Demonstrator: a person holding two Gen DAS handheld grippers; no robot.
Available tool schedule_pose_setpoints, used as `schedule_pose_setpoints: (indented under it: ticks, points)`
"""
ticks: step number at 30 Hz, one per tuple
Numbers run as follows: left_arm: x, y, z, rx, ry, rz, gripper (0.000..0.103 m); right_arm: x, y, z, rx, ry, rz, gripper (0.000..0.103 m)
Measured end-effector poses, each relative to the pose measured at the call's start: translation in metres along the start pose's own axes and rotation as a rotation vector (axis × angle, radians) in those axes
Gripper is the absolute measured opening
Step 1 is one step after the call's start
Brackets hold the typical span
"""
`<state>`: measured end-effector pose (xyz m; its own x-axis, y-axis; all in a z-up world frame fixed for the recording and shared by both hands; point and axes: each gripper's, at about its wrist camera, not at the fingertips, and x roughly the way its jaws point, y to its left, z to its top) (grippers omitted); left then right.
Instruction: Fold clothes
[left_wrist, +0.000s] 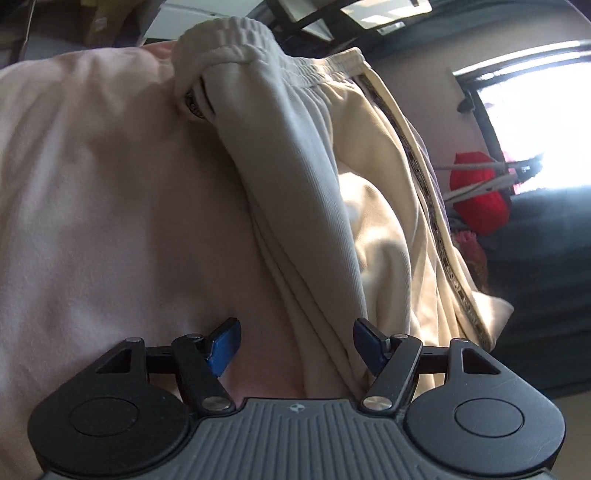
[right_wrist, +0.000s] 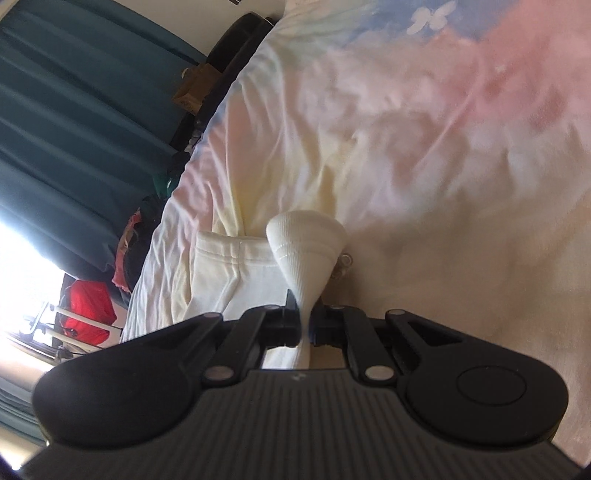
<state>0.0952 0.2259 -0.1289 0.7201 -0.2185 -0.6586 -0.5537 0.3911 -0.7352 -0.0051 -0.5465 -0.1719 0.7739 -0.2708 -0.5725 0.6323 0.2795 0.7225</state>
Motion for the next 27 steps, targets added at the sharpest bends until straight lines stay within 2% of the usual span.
schedule_pose_setpoints:
  ticks: [3, 7, 9, 10, 11, 13, 15, 21, 23, 27]
  points:
    - [-0.004, 0.012, 0.019, -0.092, -0.045, -0.040, 0.069, -0.001, 0.002, -0.001, -0.008, -0.012, -0.002, 0.007]
    - [-0.003, 0.016, 0.041, -0.136, -0.074, -0.076, 0.065, -0.001, 0.006, -0.001, -0.020, -0.029, -0.009, 0.007]
    - [-0.003, 0.013, 0.051, -0.106, -0.103, -0.075, 0.051, -0.002, 0.008, -0.001, -0.031, -0.038, -0.011, 0.007]
    - [-0.003, 0.012, 0.054, -0.092, -0.108, -0.070, 0.047, -0.002, 0.009, -0.001, -0.035, -0.042, -0.012, 0.007]
    - [-0.003, 0.011, 0.057, -0.078, -0.110, -0.064, 0.036, -0.003, 0.010, -0.001, -0.041, -0.049, -0.012, 0.007]
    - [-0.003, 0.009, 0.062, -0.051, -0.114, -0.052, 0.026, -0.004, 0.012, -0.002, -0.053, -0.063, -0.012, 0.007]
    - [-0.014, 0.007, 0.062, -0.036, -0.120, -0.072, 0.018, -0.006, 0.013, -0.003, -0.055, -0.077, -0.008, 0.007]
    - [-0.051, -0.001, 0.063, 0.003, -0.139, -0.143, 0.013, -0.014, 0.021, -0.005, -0.094, -0.115, -0.036, 0.007]
    - [-0.067, -0.001, 0.069, -0.012, -0.132, -0.167, 0.013, -0.021, 0.023, -0.006, -0.080, -0.135, -0.040, 0.007]
    - [-0.105, 0.000, 0.079, 0.011, -0.102, -0.149, 0.013, -0.039, 0.023, -0.006, -0.051, -0.186, -0.075, 0.007]
